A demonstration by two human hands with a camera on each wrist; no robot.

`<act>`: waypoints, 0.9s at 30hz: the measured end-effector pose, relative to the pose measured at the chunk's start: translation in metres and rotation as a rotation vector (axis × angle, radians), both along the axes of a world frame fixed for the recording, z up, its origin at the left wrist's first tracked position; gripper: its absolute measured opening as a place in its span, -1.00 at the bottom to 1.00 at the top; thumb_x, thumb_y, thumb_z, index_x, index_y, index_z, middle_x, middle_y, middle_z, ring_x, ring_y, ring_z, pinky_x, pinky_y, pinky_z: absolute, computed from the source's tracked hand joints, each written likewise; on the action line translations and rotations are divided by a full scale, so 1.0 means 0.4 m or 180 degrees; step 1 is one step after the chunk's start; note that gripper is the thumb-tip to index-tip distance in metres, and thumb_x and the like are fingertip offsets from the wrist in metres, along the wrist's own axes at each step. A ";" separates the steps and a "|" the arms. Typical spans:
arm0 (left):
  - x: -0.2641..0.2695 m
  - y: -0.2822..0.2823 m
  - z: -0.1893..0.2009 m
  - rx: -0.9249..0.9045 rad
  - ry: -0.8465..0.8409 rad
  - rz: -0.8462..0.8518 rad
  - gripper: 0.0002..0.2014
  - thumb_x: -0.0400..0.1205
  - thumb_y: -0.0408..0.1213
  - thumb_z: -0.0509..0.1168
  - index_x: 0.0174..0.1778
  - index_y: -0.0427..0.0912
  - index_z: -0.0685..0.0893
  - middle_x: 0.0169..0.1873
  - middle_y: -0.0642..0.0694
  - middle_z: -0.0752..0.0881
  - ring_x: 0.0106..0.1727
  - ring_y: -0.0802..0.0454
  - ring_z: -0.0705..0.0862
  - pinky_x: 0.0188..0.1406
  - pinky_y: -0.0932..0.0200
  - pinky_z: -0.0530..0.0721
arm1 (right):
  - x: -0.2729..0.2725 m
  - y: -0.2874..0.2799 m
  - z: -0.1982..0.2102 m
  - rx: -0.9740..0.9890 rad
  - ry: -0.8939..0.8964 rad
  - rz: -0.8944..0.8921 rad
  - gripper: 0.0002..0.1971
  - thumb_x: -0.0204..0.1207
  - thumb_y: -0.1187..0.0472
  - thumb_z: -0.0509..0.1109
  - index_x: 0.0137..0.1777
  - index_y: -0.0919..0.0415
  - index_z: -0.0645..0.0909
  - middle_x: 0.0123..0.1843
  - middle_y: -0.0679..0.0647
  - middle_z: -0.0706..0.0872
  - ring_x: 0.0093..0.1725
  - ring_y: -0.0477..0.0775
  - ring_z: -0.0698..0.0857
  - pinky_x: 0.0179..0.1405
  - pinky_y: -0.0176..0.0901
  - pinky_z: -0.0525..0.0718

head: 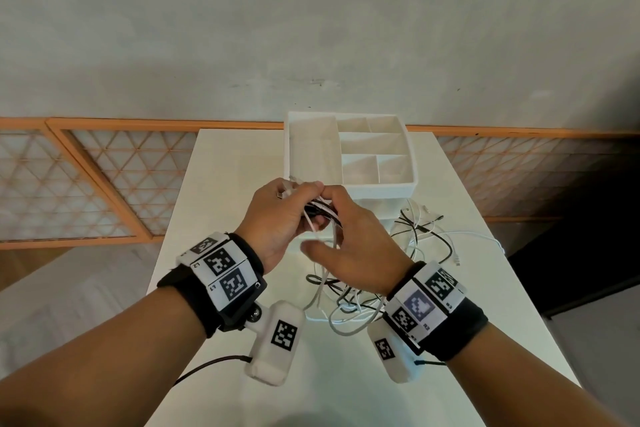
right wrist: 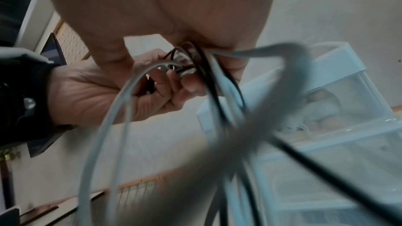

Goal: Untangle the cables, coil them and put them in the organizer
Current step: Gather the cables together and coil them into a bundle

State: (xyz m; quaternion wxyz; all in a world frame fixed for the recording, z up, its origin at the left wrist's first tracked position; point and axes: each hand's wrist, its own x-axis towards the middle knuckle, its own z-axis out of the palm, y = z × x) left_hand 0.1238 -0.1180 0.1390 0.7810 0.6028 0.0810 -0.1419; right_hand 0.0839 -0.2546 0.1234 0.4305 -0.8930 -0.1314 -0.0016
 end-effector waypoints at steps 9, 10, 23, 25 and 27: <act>0.008 0.044 -0.007 -0.0441 0.0523 0.0074 -0.90 0.54 -0.51 0.42 -0.18 -0.31 0.62 -0.35 -0.23 0.71 -0.41 -0.04 0.71 -0.49 0.32 0.66 | 0.014 -0.051 -0.001 0.0333 0.0816 -0.0314 -0.84 0.59 0.35 0.26 0.04 0.11 0.60 -0.45 -0.03 0.71 -0.46 0.04 0.67 -0.43 -0.11 0.65; 0.008 0.052 -0.009 -0.0568 0.0612 0.0028 -0.86 0.53 -0.53 0.43 -0.23 -0.28 0.61 -0.35 -0.21 0.71 -0.38 -0.04 0.71 -0.47 0.32 0.67 | 0.014 -0.061 -0.005 0.0307 0.0914 -0.0310 -0.85 0.60 0.34 0.26 -0.02 0.15 0.65 -0.50 -0.07 0.67 -0.49 -0.04 0.64 -0.44 -0.22 0.57; 0.010 0.015 0.073 0.2869 -0.1585 -0.1215 -0.32 0.56 0.42 0.01 0.44 0.06 0.51 0.19 0.07 0.70 0.17 0.06 0.65 0.06 0.13 0.55 | 0.034 -0.039 0.043 -0.0515 0.0014 0.0119 -0.81 0.63 0.38 0.23 -0.09 0.31 0.69 -0.32 0.10 0.74 -0.50 -0.14 0.55 -0.47 -0.42 0.41; -0.004 -0.028 0.071 0.3009 -0.1690 -0.1407 -0.33 0.63 0.41 -0.15 0.15 0.01 0.67 -0.12 0.00 0.79 -0.05 -0.01 0.74 -0.18 0.15 0.58 | 0.043 -0.027 0.062 -0.0364 -0.0289 0.0041 -0.84 0.56 0.43 0.27 -0.13 0.26 0.67 -0.38 -0.01 0.71 -0.44 -0.16 0.62 -0.44 -0.37 0.47; 0.000 -0.033 0.073 0.3128 -0.1737 -0.1126 -0.29 0.67 0.37 -0.15 -0.16 -0.09 0.73 -0.38 -0.02 0.74 -0.28 -0.01 0.71 -0.32 0.20 0.52 | 0.047 -0.047 0.077 -0.0068 -0.0507 -0.0247 -0.84 0.52 0.39 0.37 0.01 0.15 0.57 -0.28 -0.04 0.74 -0.32 -0.10 0.73 -0.40 -0.28 0.60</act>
